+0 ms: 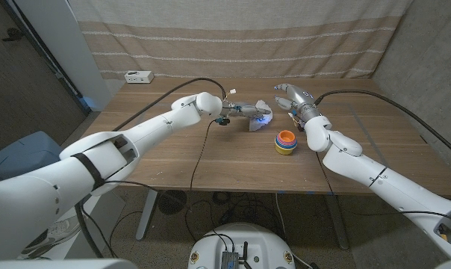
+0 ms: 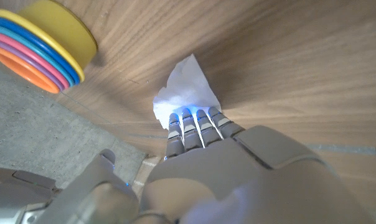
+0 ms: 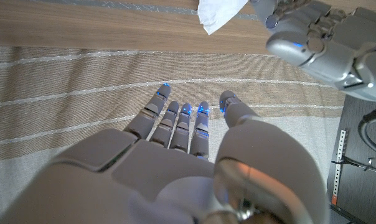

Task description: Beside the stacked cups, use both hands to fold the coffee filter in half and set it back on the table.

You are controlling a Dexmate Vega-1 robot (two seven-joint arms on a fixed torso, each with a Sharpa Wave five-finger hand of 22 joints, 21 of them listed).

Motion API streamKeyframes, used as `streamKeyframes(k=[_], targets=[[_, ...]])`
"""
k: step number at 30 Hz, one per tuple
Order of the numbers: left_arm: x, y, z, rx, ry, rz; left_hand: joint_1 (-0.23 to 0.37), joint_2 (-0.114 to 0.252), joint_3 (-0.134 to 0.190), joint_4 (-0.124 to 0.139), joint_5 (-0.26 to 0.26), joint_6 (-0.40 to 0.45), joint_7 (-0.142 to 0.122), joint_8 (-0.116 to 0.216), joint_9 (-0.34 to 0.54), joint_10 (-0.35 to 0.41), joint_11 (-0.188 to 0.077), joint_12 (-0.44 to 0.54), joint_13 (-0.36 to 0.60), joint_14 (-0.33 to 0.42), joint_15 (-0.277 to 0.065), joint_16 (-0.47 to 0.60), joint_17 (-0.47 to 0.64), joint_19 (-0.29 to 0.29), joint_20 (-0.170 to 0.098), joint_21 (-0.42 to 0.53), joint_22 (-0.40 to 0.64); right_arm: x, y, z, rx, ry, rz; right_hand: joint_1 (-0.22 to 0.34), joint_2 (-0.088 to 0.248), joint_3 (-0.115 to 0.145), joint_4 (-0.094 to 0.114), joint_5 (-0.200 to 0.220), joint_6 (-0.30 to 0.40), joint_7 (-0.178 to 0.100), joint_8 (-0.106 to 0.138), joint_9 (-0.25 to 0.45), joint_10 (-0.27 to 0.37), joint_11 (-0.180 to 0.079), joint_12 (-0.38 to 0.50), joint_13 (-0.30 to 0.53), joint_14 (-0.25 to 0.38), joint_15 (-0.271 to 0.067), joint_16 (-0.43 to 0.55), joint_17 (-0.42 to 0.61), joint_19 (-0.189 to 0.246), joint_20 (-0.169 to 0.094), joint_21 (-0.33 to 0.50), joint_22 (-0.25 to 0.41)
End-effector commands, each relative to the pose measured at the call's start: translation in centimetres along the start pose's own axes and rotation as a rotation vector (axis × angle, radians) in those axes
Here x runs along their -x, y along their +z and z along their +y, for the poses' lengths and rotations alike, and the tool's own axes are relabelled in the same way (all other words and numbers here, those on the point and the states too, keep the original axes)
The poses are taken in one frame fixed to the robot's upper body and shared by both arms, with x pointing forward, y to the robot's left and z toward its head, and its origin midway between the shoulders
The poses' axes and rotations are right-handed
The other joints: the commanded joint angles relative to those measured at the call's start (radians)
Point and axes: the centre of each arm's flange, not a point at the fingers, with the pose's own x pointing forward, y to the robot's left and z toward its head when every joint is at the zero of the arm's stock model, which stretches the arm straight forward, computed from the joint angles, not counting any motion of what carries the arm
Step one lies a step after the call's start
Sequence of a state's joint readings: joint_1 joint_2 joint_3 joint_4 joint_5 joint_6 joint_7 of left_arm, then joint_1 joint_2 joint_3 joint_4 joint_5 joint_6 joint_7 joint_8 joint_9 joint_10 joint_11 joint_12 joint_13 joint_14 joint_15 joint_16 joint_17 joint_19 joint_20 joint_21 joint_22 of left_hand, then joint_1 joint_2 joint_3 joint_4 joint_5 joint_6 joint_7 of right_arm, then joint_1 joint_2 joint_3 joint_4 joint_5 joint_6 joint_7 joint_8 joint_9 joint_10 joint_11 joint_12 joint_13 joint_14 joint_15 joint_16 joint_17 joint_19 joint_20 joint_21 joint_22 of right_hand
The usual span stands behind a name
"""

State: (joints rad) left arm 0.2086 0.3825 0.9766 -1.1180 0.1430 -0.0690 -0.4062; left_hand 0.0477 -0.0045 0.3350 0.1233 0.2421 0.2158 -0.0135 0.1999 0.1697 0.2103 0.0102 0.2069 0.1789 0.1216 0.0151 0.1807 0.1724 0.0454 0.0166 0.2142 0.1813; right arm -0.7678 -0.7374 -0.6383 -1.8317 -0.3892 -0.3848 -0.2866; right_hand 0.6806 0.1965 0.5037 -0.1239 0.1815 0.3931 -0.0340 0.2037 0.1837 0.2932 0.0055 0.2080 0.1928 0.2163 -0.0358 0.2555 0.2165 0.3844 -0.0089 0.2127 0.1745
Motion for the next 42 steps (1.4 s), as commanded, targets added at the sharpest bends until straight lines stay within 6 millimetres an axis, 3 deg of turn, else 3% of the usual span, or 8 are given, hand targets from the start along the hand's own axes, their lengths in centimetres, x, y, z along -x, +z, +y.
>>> streamKeyframes(k=[1,12,15,18,26,28,34,42], targets=[[1.2,0.7,1.9,-0.130,0.255,-0.103,0.020,0.039,0.022,-0.010,0.001,0.028,-0.006,0.005,0.003,0.012,-0.010,0.003,0.004,0.018,-0.013,0.007,0.000,0.014,0.018,0.000,0.000,0.1,-0.2,0.1,-0.010,-0.001,0.005,0.002,-0.006,-0.001,0.005,0.001,0.011,0.002,-0.003,0.002,0.005,0.001,0.006,0.003,0.010,-0.011,0.004,0.004,0.007,-0.001,0.007,0.004],[-0.2,0.5,3.2,-0.182,0.262,-0.084,0.051,0.071,0.044,-0.028,-0.007,0.044,-0.006,-0.003,0.003,0.011,-0.009,-0.003,0.004,0.016,-0.027,0.002,-0.001,0.022,0.013,-0.001,0.000,0.1,-0.7,0.0,-0.021,-0.005,0.011,0.003,-0.006,-0.001,0.006,0.001,0.012,0.002,-0.004,0.002,0.006,0.001,0.005,0.003,0.012,-0.011,0.006,0.005,0.008,-0.003,0.007,0.004],[-0.9,0.3,3.4,-0.197,0.259,-0.061,0.076,0.155,0.091,-0.021,-0.013,-0.038,-0.025,-0.031,0.004,-0.048,-0.015,-0.020,0.005,-0.036,-0.032,-0.006,0.001,0.003,0.003,-0.009,0.003,0.1,-0.9,0.0,-0.027,-0.008,0.011,0.003,-0.006,-0.001,0.007,0.001,0.013,0.002,-0.004,0.002,0.006,0.001,0.005,0.003,0.011,-0.010,0.006,0.006,0.008,-0.003,0.007,0.004],[-1.7,0.1,3.5,-0.212,0.246,-0.040,0.085,0.179,0.115,-0.013,-0.016,-0.078,-0.030,-0.033,0.004,-0.083,-0.017,-0.025,0.005,-0.067,-0.035,-0.010,0.001,-0.012,-0.003,-0.013,0.004,0.0,-0.9,-0.1,-0.028,-0.010,0.006,0.003,-0.006,-0.002,0.007,0.001,0.013,0.002,-0.005,0.002,0.006,-0.001,0.004,0.003,0.010,-0.011,0.006,0.006,0.008,-0.003,0.006,0.004],[-3.8,0.1,2.6,-0.323,0.106,0.027,0.051,0.114,0.104,0.015,-0.034,-0.262,-0.080,-0.033,0.002,-0.265,-0.092,-0.032,0.004,-0.240,-0.077,-0.014,0.003,-0.140,-0.058,-0.030,0.006,-0.1,-1.5,-0.4,-0.084,-0.028,-0.007,0.003,-0.007,-0.002,0.008,0.001,0.014,0.002,-0.006,0.002,0.007,0.002,0.003,0.003,0.011,-0.011,0.006,0.007,0.008,-0.003,0.006,0.004],[-4.2,0.1,2.3,-0.366,0.076,0.041,0.046,0.129,0.108,0.021,-0.030,-0.281,-0.083,-0.033,0.002,-0.280,-0.089,-0.029,0.003,-0.261,-0.077,-0.014,0.004,-0.160,-0.056,-0.031,0.006,-0.1,-1.8,-0.5,-0.135,-0.052,-0.014,0.003,-0.007,-0.002,0.008,0.001,0.013,0.003,-0.006,0.002,0.007,0.004,0.003,0.003,0.010,-0.011,0.006,0.007,0.007,-0.003,0.005,0.004],[-5.2,-0.1,1.6,-0.439,0.014,0.091,0.047,0.208,0.157,0.046,-0.016,-0.331,-0.092,-0.030,0.003,-0.331,-0.080,-0.027,0.003,-0.305,-0.076,-0.009,0.004,-0.202,-0.054,-0.027,0.007,0.0,-1.9,-0.8,-0.153,-0.109,-0.029,-0.010,-0.011,-0.011,0.019,0.000,0.011,0.004,-0.009,0.002,0.004,0.006,0.000,0.003,0.002,-0.007,0.005,0.011,0.000,-0.002,0.002,0.005],[-5.7,0.0,0.9,-0.556,-0.029,0.122,0.075,0.219,0.253,0.056,-0.008,-0.418,-0.109,-0.034,0.004,-0.408,-0.102,-0.029,0.004,-0.372,-0.091,-0.011,0.004,-0.256,-0.072,-0.025,0.008,-0.1,-1.9,-0.8,-0.159,-0.113,-0.033,-0.019,-0.011,-0.016,0.026,-0.001,0.003,0.002,-0.013,0.002,0.001,0.006,-0.002,0.003,-0.001,-0.004,0.005,0.014,-0.003,0.000,0.001,0.005]])
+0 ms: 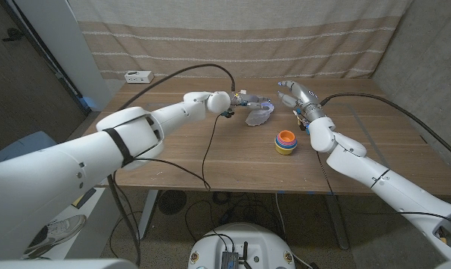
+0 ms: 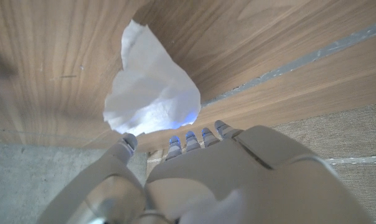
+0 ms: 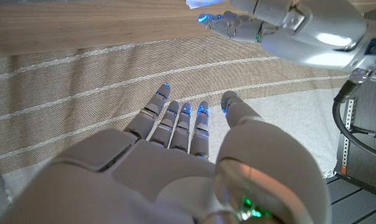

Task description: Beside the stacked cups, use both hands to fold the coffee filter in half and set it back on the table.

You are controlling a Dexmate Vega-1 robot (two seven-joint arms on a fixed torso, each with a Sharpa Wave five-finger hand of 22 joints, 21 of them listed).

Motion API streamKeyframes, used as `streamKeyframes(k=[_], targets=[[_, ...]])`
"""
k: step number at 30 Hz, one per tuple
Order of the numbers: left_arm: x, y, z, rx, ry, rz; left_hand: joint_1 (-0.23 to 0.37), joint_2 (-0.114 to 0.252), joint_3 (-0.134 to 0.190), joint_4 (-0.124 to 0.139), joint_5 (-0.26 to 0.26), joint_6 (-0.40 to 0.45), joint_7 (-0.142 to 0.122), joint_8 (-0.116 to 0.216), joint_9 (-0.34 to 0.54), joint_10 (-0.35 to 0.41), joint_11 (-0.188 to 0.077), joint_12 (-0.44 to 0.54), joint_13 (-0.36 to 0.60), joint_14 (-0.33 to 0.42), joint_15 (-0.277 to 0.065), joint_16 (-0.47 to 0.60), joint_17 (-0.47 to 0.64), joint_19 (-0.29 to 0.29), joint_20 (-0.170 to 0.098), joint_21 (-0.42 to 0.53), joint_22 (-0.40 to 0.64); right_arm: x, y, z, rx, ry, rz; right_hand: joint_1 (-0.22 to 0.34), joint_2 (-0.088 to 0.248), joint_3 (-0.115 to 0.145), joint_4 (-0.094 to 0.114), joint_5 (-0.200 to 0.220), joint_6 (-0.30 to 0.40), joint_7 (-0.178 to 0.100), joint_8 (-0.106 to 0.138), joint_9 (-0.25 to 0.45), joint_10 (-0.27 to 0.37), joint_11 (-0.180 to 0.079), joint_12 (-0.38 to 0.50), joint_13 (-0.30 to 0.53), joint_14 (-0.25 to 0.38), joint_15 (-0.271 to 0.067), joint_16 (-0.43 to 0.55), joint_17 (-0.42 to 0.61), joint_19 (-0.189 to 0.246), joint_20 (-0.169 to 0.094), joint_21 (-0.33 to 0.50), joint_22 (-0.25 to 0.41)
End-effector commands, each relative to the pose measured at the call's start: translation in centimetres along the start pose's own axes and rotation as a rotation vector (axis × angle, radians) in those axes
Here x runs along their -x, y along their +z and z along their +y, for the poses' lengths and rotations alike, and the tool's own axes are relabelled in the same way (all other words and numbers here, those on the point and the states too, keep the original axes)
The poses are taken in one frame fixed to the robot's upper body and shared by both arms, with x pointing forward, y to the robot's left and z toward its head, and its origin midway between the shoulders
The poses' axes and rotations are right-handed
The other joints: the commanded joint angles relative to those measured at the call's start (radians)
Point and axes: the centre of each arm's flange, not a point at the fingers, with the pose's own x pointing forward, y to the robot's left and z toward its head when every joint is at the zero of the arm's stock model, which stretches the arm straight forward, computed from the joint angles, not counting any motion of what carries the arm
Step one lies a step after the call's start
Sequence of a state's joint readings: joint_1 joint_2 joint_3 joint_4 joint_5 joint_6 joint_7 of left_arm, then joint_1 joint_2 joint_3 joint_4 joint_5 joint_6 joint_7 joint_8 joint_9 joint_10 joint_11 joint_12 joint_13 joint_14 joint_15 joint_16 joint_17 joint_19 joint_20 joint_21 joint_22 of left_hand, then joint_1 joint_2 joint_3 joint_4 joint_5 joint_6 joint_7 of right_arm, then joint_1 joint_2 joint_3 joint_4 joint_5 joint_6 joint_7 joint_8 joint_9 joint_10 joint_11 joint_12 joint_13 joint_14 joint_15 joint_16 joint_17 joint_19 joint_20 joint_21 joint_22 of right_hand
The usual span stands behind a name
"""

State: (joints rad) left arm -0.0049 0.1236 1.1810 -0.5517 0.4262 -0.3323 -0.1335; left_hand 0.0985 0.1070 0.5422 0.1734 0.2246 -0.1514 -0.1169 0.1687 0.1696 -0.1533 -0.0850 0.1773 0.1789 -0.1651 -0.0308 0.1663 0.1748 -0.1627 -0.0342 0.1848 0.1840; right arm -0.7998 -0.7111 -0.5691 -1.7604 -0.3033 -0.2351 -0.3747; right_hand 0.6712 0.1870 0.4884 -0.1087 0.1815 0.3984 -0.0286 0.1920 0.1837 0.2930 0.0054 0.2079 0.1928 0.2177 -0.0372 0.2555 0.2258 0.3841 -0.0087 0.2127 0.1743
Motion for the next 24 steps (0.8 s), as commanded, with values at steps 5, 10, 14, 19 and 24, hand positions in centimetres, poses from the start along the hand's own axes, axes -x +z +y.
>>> streamKeyframes(k=[5,10,14,19,24], targets=[[-1.2,0.1,-1.1,-0.182,-0.138,0.091,0.009,0.097,0.079,0.024,0.004,-0.128,-0.012,-0.003,0.006,-0.118,-0.023,0.000,0.006,-0.144,-0.055,0.008,0.010,-0.098,-0.047,0.005,0.009,-0.1,-0.2,-0.2,-0.039,-0.030,-0.019,-0.012,-0.002,-0.002,0.012,-0.001,-0.002,-0.005,-0.001,0.002,0.001,0.004,-0.003,0.003,-0.002,-0.003,0.005,0.005,-0.003,0.001,0.001,0.005],[-1.2,0.4,-1.9,-0.207,-0.185,0.078,-0.022,0.076,0.061,0.029,-0.003,-0.137,-0.014,0.004,0.007,-0.116,-0.032,0.009,0.006,-0.145,-0.061,0.016,0.015,-0.114,-0.057,0.007,0.010,-0.1,0.0,-0.2,-0.041,-0.031,-0.030,-0.013,-0.002,-0.004,0.013,0.000,-0.003,-0.004,-0.001,0.002,0.001,0.006,-0.003,0.003,-0.002,-0.002,0.006,0.005,-0.004,0.001,0.000,0.005],[-1.2,0.5,-2.5,-0.184,-0.222,0.084,-0.056,0.060,0.039,0.028,-0.007,-0.133,-0.017,0.010,0.008,-0.095,-0.036,0.021,0.006,-0.131,-0.068,0.025,0.016,-0.114,-0.062,0.013,0.011,0.0,0.2,-0.3,-0.038,-0.030,-0.037,-0.016,-0.002,-0.006,0.016,0.000,-0.003,-0.004,-0.002,0.002,0.001,0.007,-0.003,0.004,-0.001,-0.001,0.007,0.006,-0.004,0.001,0.000,0.005],[-1.1,0.6,-2.6,-0.181,-0.228,0.060,-0.070,0.054,0.029,0.027,-0.008,-0.127,-0.013,0.013,0.008,-0.088,-0.036,0.024,0.006,-0.125,-0.067,0.027,0.016,-0.110,-0.061,0.017,0.011,0.1,0.3,-0.3,-0.033,-0.030,-0.036,-0.020,-0.001,-0.007,0.019,-0.001,-0.003,-0.003,-0.002,0.003,0.002,0.008,-0.003,0.004,0.000,-0.002,0.007,0.007,-0.004,0.002,0.000,0.005],[-0.3,0.9,-1.6,-0.178,-0.145,0.010,-0.082,0.051,0.020,0.026,-0.007,-0.144,-0.017,0.008,0.007,-0.100,-0.039,0.019,0.006,-0.133,-0.070,0.023,0.016,-0.117,-0.060,0.017,0.011,0.3,0.3,-0.3,-0.026,-0.028,-0.034,-0.022,-0.001,-0.009,0.020,0.000,-0.003,-0.004,-0.002,0.003,0.002,0.007,-0.004,0.004,-0.001,-0.002,0.007,0.008,-0.004,0.001,0.000,0.005]])
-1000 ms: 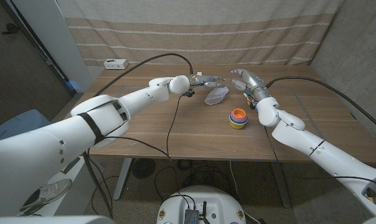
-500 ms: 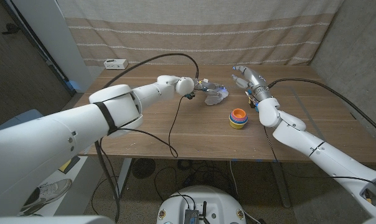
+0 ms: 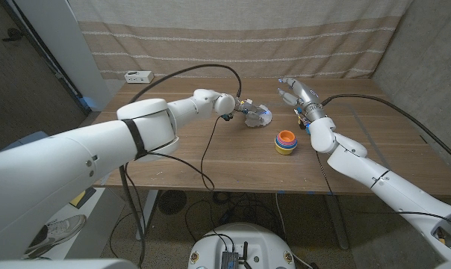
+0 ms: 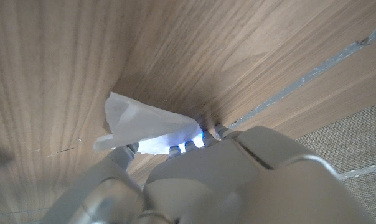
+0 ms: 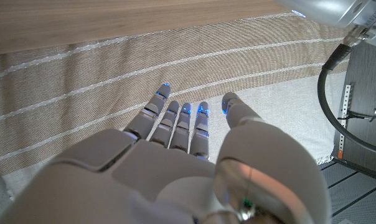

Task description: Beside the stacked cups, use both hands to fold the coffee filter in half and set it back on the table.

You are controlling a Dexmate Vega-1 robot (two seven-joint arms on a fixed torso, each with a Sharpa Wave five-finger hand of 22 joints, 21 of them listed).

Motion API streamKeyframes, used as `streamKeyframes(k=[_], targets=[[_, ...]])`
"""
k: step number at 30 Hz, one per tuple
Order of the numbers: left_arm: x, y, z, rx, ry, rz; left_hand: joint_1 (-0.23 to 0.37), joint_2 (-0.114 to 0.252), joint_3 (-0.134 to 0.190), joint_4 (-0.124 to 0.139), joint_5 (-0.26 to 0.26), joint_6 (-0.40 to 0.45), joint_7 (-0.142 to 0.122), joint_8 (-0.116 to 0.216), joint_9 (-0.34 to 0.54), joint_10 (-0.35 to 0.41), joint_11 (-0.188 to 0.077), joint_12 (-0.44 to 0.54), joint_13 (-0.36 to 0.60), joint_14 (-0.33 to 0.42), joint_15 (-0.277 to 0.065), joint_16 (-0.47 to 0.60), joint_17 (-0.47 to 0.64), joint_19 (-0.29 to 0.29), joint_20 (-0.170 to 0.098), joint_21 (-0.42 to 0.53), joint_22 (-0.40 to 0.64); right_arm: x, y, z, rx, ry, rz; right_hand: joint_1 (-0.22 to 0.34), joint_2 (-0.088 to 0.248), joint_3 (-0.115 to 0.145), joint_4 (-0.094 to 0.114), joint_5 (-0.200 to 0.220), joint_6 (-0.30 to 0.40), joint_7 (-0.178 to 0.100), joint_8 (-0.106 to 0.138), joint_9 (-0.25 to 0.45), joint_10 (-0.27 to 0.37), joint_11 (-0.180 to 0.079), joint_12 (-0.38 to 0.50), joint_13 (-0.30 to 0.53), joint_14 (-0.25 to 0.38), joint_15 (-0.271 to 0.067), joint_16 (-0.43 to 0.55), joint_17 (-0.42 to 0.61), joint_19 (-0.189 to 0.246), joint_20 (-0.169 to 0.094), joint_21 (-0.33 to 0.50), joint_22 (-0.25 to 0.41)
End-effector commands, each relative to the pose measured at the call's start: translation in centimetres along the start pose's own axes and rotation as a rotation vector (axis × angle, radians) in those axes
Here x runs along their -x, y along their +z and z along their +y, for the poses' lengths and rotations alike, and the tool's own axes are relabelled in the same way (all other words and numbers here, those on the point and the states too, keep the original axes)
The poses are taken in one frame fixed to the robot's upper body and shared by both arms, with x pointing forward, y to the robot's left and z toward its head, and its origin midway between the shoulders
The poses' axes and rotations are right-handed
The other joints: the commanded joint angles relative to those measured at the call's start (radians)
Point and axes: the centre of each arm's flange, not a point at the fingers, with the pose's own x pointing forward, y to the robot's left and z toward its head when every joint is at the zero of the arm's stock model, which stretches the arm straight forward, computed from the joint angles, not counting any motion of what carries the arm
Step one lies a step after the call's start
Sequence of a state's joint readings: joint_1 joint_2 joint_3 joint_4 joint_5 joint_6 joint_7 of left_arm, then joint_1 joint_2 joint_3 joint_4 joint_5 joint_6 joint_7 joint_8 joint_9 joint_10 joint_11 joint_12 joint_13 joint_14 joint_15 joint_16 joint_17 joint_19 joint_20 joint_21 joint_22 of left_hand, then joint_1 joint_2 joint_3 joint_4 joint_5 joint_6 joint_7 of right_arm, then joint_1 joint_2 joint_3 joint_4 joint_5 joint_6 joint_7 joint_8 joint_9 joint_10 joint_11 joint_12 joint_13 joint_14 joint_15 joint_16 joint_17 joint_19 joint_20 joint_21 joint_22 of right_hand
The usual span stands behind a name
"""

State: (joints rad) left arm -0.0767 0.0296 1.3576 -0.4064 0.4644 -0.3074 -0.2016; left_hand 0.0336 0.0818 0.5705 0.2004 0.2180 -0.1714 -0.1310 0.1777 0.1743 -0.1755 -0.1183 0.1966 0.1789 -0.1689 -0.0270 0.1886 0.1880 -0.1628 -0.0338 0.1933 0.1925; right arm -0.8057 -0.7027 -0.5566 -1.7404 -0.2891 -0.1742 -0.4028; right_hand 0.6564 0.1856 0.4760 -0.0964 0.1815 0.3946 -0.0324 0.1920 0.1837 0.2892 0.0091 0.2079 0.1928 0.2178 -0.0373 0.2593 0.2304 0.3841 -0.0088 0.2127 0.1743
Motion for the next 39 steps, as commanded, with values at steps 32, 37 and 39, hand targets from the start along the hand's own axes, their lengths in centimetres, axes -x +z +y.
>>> streamKeyframes(k=[32,37,39], targets=[[7.8,1.5,0.9,-0.023,0.547,-0.050,0.111,0.081,0.070,-0.112,-0.020,0.443,0.057,0.029,-0.002,0.416,0.071,0.057,0.000,0.366,-0.049,0.013,-0.021,0.390,0.113,0.141,-0.009,0.5,0.8,0.2,-0.001,0.003,-0.023,-0.009,0.000,0.001,0.007,0.001,0.001,-0.001,-0.002,0.003,0.010,0.005,-0.004,0.004,0.003,-0.002,0.005,0.003,-0.004,0.002,0.000,0.006],[8.1,1.7,0.3,-0.036,0.577,-0.016,0.186,0.064,0.144,-0.194,-0.043,0.582,0.108,0.036,0.003,0.531,0.102,0.053,0.005,0.506,-0.022,0.012,-0.019,0.492,0.152,0.160,-0.005,0.3,0.9,0.2,0.001,0.007,-0.024,-0.009,0.000,0.000,0.007,0.001,0.001,-0.001,-0.002,0.003,0.011,0.005,-0.004,0.004,0.004,-0.002,0.006,0.003,-0.003,0.002,0.000,0.006],[8.3,1.8,0.1,-0.037,0.606,-0.010,0.189,0.067,0.150,-0.201,-0.042,0.667,0.134,0.054,0.008,0.608,0.114,0.071,0.012,0.569,-0.008,0.027,-0.010,0.507,0.155,0.163,0.000,0.3,0.9,0.3,0.002,0.008,-0.022,-0.009,0.000,0.000,0.007,0.002,0.001,-0.001,-0.002,0.003,0.012,0.005,-0.003,0.004,0.004,-0.002,0.006,0.003,-0.003,0.002,0.000,0.006]])
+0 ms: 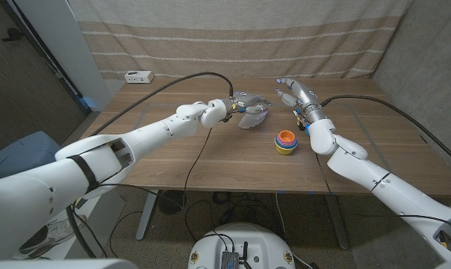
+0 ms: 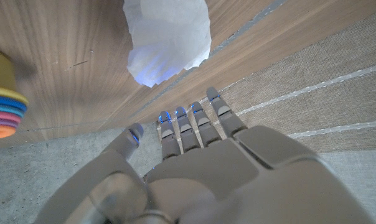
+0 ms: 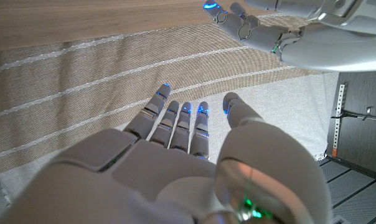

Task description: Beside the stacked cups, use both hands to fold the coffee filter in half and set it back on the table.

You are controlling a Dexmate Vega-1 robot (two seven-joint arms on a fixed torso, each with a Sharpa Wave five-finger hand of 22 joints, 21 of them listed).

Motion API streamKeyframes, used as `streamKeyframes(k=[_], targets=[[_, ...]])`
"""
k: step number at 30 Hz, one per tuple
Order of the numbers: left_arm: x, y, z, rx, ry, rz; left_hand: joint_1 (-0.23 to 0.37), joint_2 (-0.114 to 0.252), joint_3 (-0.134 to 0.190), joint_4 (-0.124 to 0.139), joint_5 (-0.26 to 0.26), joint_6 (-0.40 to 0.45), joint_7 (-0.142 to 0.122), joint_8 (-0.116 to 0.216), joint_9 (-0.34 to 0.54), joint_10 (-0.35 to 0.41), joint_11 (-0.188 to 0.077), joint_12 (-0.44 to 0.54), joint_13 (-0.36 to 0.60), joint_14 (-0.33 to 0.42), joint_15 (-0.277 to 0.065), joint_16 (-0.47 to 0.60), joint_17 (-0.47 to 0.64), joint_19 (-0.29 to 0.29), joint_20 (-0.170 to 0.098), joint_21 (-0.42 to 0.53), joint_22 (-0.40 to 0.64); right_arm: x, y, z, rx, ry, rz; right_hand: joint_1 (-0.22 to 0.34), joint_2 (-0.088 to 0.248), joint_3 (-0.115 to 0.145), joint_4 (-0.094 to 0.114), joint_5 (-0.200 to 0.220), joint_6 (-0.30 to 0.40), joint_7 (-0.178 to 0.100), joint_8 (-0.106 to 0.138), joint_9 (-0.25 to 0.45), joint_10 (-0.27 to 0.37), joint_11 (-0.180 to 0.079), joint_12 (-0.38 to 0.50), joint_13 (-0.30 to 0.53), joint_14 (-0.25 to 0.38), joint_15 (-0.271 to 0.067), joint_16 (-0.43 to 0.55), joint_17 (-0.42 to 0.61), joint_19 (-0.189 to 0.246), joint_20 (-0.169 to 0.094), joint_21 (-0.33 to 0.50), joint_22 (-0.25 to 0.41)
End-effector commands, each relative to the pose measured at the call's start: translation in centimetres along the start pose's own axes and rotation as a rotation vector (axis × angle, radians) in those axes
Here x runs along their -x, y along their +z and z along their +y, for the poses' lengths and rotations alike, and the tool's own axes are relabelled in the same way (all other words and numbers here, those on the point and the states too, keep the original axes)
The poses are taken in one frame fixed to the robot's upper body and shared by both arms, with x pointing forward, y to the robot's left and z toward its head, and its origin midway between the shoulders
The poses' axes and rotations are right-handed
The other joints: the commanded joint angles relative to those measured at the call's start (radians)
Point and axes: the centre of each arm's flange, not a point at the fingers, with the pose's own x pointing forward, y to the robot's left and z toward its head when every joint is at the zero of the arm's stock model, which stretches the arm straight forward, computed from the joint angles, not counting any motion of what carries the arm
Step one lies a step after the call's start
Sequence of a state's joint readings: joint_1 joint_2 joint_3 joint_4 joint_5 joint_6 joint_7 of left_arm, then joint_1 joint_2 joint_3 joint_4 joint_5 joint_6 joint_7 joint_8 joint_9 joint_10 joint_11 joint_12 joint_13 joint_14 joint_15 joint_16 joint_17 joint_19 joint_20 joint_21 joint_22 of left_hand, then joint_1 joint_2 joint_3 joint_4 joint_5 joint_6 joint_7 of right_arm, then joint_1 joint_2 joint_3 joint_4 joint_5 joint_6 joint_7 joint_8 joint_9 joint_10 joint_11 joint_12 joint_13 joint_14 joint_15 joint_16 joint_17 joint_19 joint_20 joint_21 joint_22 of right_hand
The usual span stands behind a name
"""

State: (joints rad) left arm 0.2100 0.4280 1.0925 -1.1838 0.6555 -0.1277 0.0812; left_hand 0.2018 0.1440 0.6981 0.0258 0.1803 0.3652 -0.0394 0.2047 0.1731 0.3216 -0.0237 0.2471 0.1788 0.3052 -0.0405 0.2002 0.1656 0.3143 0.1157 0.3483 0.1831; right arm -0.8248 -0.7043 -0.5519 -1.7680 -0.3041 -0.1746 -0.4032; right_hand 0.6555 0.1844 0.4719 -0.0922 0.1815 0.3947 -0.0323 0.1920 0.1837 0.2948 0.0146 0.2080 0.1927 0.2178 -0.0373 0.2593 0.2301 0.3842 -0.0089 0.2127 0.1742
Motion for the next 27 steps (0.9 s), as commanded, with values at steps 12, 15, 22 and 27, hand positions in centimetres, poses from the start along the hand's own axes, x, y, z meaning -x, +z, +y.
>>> streamKeyframes(k=[12,15,22,27], targets=[[1.9,0.9,-0.2,-0.020,0.171,0.040,0.207,0.048,-0.082,-0.097,0.000,0.441,0.121,0.260,0.245,0.470,0.070,0.359,0.393,0.370,0.030,0.562,0.532,0.158,-0.034,0.247,0.220,-0.1,0.0,0.1,0.003,0.008,0.001,-0.006,0.002,0.005,0.000,0.002,0.001,0.000,-0.002,0.003,0.006,-0.001,-0.004,0.004,0.004,-0.002,0.005,0.003,-0.002,0.001,0.000,0.006],[1.7,1.0,-0.2,-0.028,0.144,0.054,0.267,0.054,-0.115,-0.101,0.004,0.488,0.111,0.371,0.377,0.530,0.055,0.523,0.604,0.439,0.029,0.735,0.677,0.179,-0.045,0.362,0.302,0.0,-0.1,0.1,0.002,0.007,0.002,-0.005,0.002,0.005,0.000,0.002,0.001,0.000,-0.002,0.003,0.007,-0.001,-0.004,0.004,0.005,-0.001,0.005,0.003,-0.002,0.001,0.000,0.006],[0.8,1.0,-0.6,-0.037,0.059,0.061,0.298,0.062,-0.111,-0.085,0.011,0.489,0.118,0.429,0.453,0.526,0.032,0.588,0.715,0.431,0.031,0.753,0.667,0.173,-0.048,0.425,0.342,0.1,-0.1,0.1,0.003,0.006,0.005,-0.004,0.002,0.005,-0.001,0.003,0.004,-0.001,-0.001,0.003,0.007,-0.002,-0.004,0.004,0.005,0.000,0.005,0.002,-0.002,0.001,0.000,0.006],[-0.3,0.7,-0.9,-0.010,-0.017,0.067,0.310,0.064,-0.103,-0.077,0.013,0.489,0.123,0.444,0.473,0.532,0.049,0.586,0.711,0.437,0.031,0.761,0.664,0.165,-0.044,0.442,0.351,0.1,-0.2,0.1,0.006,0.006,0.006,-0.004,0.002,0.005,-0.001,0.003,0.007,-0.001,0.000,0.003,0.009,-0.001,-0.004,0.004,0.005,0.000,0.006,0.003,-0.003,0.001,0.000,0.006]])
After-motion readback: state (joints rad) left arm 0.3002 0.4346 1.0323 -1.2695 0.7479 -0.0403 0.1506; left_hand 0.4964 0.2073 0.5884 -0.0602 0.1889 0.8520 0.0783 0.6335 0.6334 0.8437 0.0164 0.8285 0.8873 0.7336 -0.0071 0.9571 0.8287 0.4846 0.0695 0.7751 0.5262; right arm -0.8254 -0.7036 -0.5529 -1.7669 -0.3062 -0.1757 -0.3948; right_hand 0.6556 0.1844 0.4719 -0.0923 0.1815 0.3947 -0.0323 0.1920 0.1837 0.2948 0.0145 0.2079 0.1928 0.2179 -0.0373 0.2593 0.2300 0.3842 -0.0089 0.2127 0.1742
